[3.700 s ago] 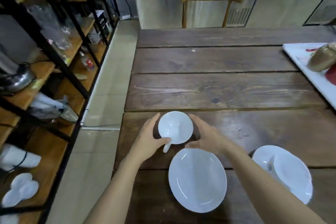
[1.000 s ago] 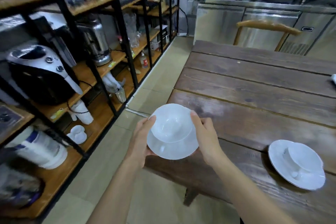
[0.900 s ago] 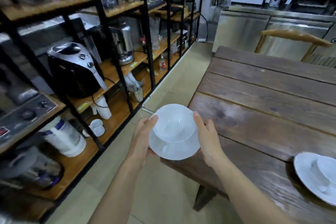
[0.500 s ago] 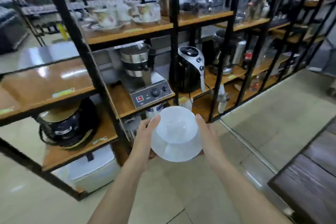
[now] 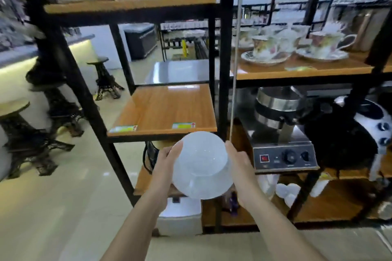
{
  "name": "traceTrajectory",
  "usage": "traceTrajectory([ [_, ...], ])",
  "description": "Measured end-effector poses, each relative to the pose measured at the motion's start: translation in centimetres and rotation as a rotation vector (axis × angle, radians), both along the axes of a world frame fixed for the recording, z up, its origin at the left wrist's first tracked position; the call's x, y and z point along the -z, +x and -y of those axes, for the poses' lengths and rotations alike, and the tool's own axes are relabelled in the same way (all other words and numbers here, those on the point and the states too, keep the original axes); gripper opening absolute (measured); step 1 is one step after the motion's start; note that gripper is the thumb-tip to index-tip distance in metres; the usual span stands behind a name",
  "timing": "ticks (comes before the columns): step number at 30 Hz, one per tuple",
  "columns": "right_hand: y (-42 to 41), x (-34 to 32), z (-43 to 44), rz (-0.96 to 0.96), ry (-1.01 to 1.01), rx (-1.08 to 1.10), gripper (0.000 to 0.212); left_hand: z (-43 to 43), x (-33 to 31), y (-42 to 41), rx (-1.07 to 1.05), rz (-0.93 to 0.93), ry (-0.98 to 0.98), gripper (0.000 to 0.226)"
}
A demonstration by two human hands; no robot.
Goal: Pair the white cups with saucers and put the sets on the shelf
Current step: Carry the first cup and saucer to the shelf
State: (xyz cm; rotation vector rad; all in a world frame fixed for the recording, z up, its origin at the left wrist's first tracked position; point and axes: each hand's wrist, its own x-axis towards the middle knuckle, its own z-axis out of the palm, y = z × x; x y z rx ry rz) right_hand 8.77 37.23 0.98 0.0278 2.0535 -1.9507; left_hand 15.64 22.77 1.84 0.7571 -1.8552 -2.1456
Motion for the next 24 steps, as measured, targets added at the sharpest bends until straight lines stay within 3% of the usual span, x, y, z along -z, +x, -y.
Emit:
traceTrajectory([
  [3, -3.9, -0.2, 4.4, -0.018, 0.007, -0.090, 0.034, 4.1, -0.6, -3.0, -0.049, -0.012, 0.014, 0.075],
  [8, -9.7, -1.1, 11.2, -0.080, 0.045, -0.215, 0.030, 10.7, -1.6, -7.3, -0.149, 0.036, 0.022, 0.019],
  [12, -13.7, -1.4, 16.9, -0.035, 0.060, -0.222, 0.040, 15.8, -1.9, -10.5, -0.196, 0.046, -0.008, 0.036],
  [17, -18.6, -1.4, 24.0, -0.054, 0.121, -0.249, 0.060, 21.9, -1.9, -15.3, -0.247, 0.095, 0.034, 0.028],
  [24, -22.3, -1.3, 31.4, -0.065, 0.169, -0.230, 0.044, 29.8, -1.1, -20.2, -0.246, 0.117, 0.031, 0.030],
])
